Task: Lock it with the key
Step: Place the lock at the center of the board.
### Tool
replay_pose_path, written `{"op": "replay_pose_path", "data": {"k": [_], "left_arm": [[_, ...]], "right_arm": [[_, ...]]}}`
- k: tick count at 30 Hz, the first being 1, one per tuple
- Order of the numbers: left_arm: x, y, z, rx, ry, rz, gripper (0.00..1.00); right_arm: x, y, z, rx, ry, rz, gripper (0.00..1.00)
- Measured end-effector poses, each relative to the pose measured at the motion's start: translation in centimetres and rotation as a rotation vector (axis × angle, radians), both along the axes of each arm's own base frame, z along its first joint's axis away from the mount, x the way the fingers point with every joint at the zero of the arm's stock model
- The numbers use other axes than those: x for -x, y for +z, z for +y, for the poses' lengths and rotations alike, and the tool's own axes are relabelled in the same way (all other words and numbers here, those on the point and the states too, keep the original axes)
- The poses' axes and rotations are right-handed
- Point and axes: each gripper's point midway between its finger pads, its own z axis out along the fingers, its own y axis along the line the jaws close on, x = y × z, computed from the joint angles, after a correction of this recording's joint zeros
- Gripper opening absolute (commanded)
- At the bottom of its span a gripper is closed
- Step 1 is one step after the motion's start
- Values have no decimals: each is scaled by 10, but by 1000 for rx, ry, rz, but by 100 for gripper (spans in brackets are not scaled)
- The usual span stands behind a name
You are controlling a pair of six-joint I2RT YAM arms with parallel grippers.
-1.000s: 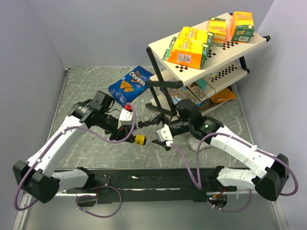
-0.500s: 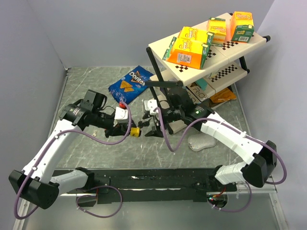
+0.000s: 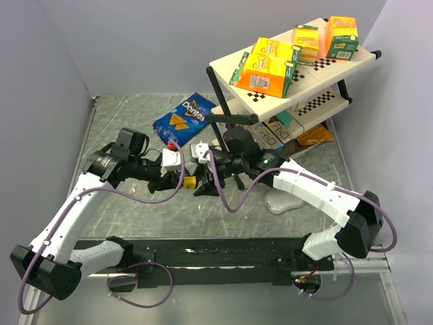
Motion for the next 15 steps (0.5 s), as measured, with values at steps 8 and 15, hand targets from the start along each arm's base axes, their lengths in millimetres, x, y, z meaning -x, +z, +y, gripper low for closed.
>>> {"op": "replay_pose_path", "data": {"k": [8, 15], "left_arm": [[-1, -1, 0, -1, 18, 13, 1], [-4, -3, 6, -10, 68, 26, 34]], "right_arm": [[-11, -2, 8, -9, -36, -1, 24], [-16, -4, 15, -6, -32, 5, 0]]}}
